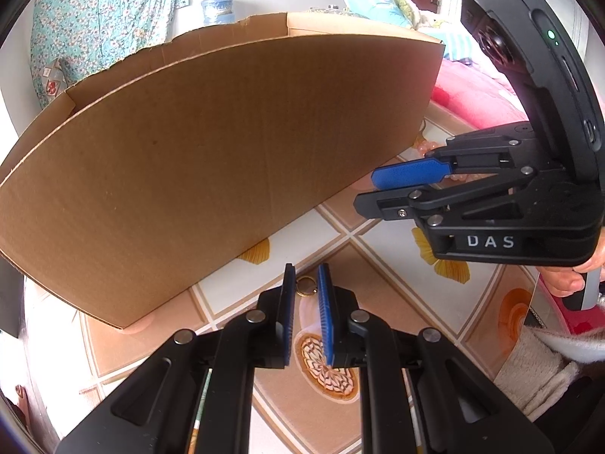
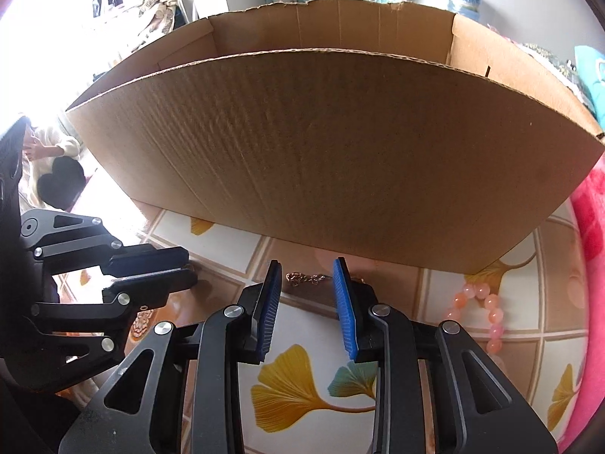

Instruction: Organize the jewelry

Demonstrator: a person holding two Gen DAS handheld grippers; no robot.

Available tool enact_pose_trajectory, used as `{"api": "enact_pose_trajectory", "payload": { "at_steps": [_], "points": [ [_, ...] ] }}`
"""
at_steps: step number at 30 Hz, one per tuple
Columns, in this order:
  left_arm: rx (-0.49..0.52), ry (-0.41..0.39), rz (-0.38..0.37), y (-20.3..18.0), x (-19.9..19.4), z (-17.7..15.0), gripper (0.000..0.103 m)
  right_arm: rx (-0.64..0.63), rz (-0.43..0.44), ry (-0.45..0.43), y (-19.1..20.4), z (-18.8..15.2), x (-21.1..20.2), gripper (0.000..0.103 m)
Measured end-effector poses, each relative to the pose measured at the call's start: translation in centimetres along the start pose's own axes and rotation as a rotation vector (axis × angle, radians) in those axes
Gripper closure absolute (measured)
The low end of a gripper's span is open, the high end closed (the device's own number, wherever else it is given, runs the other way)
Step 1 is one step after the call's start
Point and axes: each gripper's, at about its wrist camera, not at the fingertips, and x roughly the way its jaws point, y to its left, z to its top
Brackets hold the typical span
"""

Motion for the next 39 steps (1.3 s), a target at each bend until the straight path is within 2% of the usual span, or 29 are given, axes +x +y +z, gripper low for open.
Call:
{"api": "enact_pose_trajectory", "payload": {
  "at_steps": [4,7,9,18,20,34,39],
  "points": [
    [-0.006,0.001,0.001,0.0,0.1,0.0,0.091,-0.036,-0.048,-0.005,1.6,0.4,0.3,0.082],
    [-0.007,0.001,0.000,0.0,0.1,0.0,0.091,-0.027,-0.039,0.000,3.0,-0.5,0.0,0.098],
    [-0.008,0.001,-0.001,0.0,0.1,0.1,0.091,-0.029,-0.043,-0.001,3.3,-0.3,0.1,0.100],
    [-0.007,0.001,0.000,0.0,0.0,0.0,0.091,0.024,-0.002,0.005,2.1,0.2,-0.3,0.102],
    [-0.008,0.001,-0.001,0.0,0.0,0.0,0.091,0.034,0.011,0.009,-0.6,0.5,-0.9,0.102],
    [-0.007,0.000,-0.001,0.0,0.1,0.0,0.091,0.110,0.088,0.009,-1.6,-1.9,-2.8,0.102],
    [-0.007,0.000,0.000,0.0,0.0,0.0,0.091,0.199,0.160,0.001,-3.4,-3.2,-3.3,0.102]
  ]
}}
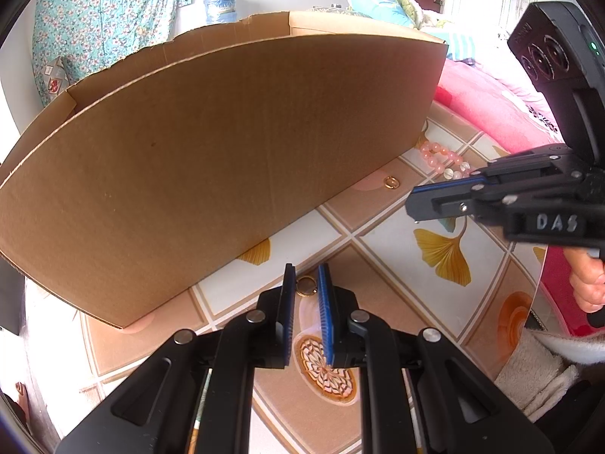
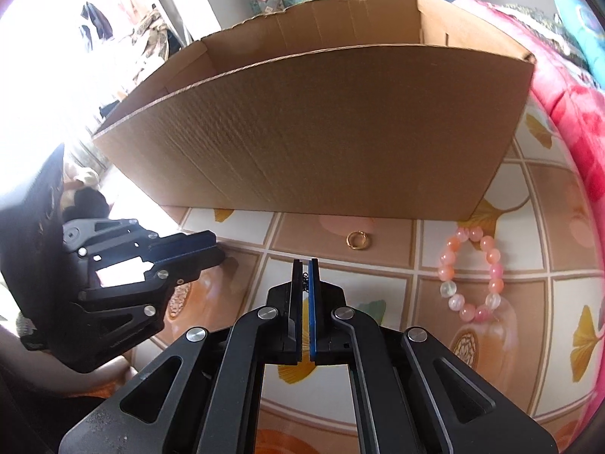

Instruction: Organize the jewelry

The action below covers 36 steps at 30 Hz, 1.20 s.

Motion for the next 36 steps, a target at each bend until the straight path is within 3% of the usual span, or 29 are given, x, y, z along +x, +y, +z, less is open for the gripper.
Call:
{"api": "enact_pose_trajectory", "payload": {
  "at_steps": [4,10,14,19,25,31,36],
  "points": [
    [0.001,0.000,0.000,0.0,0.0,0.0,0.091,0.091,0.053,0.000,-2.4,0.2,-1.0,0.102],
    [0.000,0.000,0.001,0.0,0.0,0.0,0.091,0.147,0.083,-0.008,-3.2,0.1,-2.5,0.087],
    [0.001,-0.001,0.001,-0.1,0.0,0.0,0.091,0.133,0.053,-0.011,-3.5,-0.6,-4.2,0.083],
    [0.002,-0.002,0.001,0.0,0.0,0.0,0.091,0.015,-0.025,0.018,-1.5,-0.7,-2.7,0.072],
    [0.003,-0.002,0.002,-0.1,0.1,0.0,0.091,-0.121,-0.114,0.028,-0.3,-0.8,-2.0,0.074],
    [0.002,-0.002,0.003,0.0,0.1,0.0,0.091,-0.237,-0.184,0.041,0.7,-1.1,-1.7,0.085],
    [0.003,-0.002,0.002,0.0,0.1,-0.1,0.091,-0.293,-0.193,0.062,1.8,-1.3,-1.3,0.096]
  ]
}}
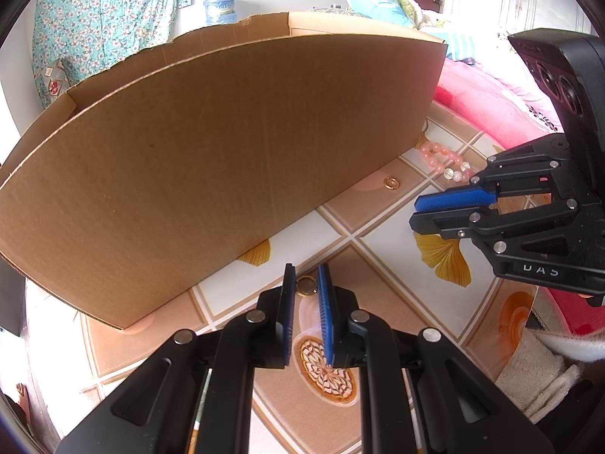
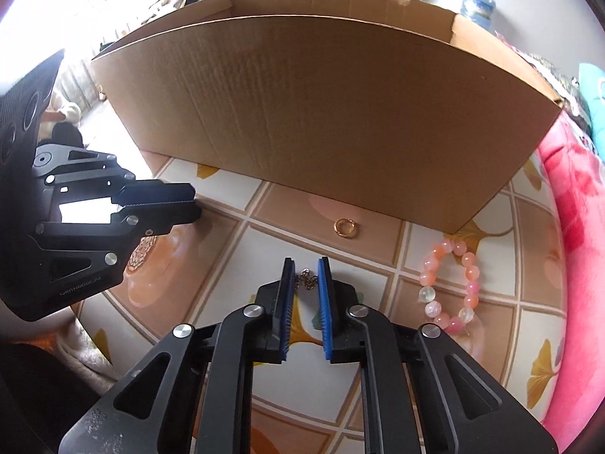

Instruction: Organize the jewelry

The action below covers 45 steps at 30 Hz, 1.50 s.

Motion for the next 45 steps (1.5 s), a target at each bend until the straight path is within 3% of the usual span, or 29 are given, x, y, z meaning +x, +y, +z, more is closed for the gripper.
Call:
{"api": "enact_pose_trajectory", "payload": {
  "at_steps": [8,20,30,45],
  "points": [
    [0.000,-0.001,0.000,0.0,0.0,0.0,0.091,0.072,0.045,0.002,-0.5,0.3,0.7,0.102],
    [-0.010,-0.007,-0.013,0.3,-0.3,0.1,0.093,0.204,0.116,-0.071,-4.1,0.1,-3.2,0.102],
    [-0.014,-0.029,-0.005,0.6,-1.5,0.2,0.093,0.238,0.132,-0.117,-6.1,0.4,-6.2,0.102],
    [-0.001,-0.161,-0.054,0.8,-7.7,0.8,0.093,0.213,0.129,-0.216,-4.9,0.5,-9.8,0.102]
  ]
}}
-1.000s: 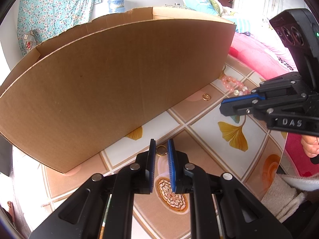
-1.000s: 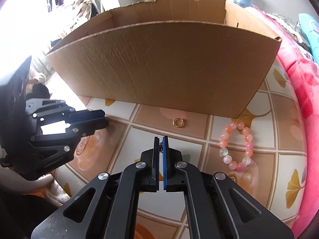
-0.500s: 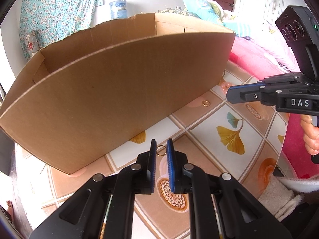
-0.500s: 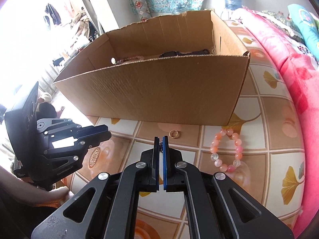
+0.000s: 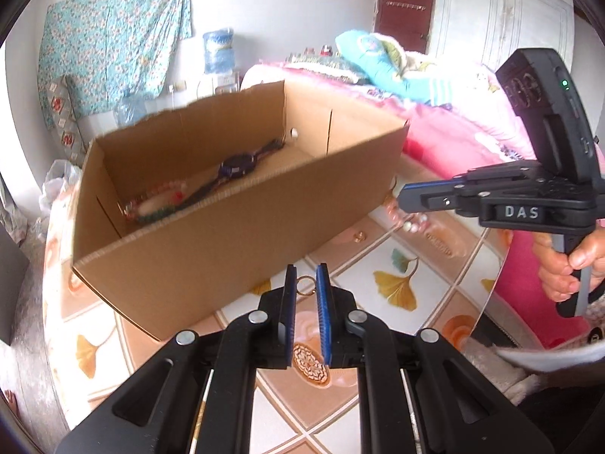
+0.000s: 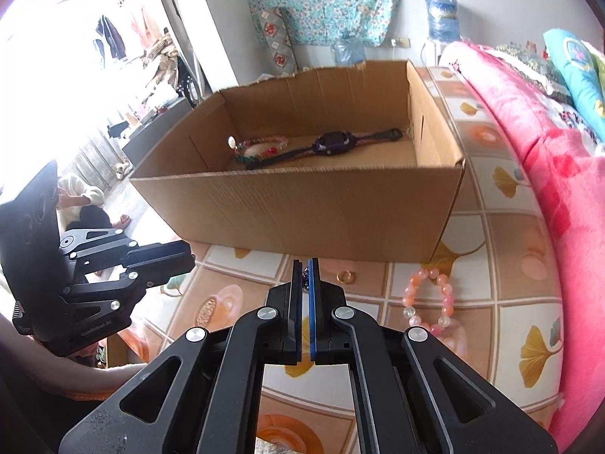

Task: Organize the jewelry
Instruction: 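Carry the gold ring and gold charm over the box with both grippers, then open both grippers inside the box to drop the ring and charm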

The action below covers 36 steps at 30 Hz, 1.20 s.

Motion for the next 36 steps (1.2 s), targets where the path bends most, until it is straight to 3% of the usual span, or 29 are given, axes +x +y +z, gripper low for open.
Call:
{"api": "enact_pose_trajectory", "payload": {
  "at_steps": [9,14,19,27,32,36],
  "points": [
    [0.007,-0.126,-0.010,1.0,-4.3,3.7,0.093,-0.085,0.038,-0.111,1.7,4.0,-2.6,0.102],
    [-0.007,-0.139,-0.004,2.6,-4.2,6.1,0.093,-0.125,0.015,-0.125,2.1,6.9,-2.1,0.102],
    [-0.078,-0.036,-0.049,5.1,-1.2,8.2,0.093,-0.106,0.015,-0.049,1.3,9.6,0.8,0.102],
    [-0.239,0.198,-0.149,9.1,6.0,9.6,0.093,-0.045,-0.015,0.168,-0.4,12.8,7.5,0.102],
    [-0.312,0.287,-0.150,10.7,9.1,9.8,0.093,-0.017,-0.040,0.272,-1.3,13.5,10.9,0.102],
    [-0.348,0.324,-0.155,11.1,10.0,9.6,0.093,0.010,-0.047,0.298,-2.0,13.7,12.0,0.101]
  ]
}}
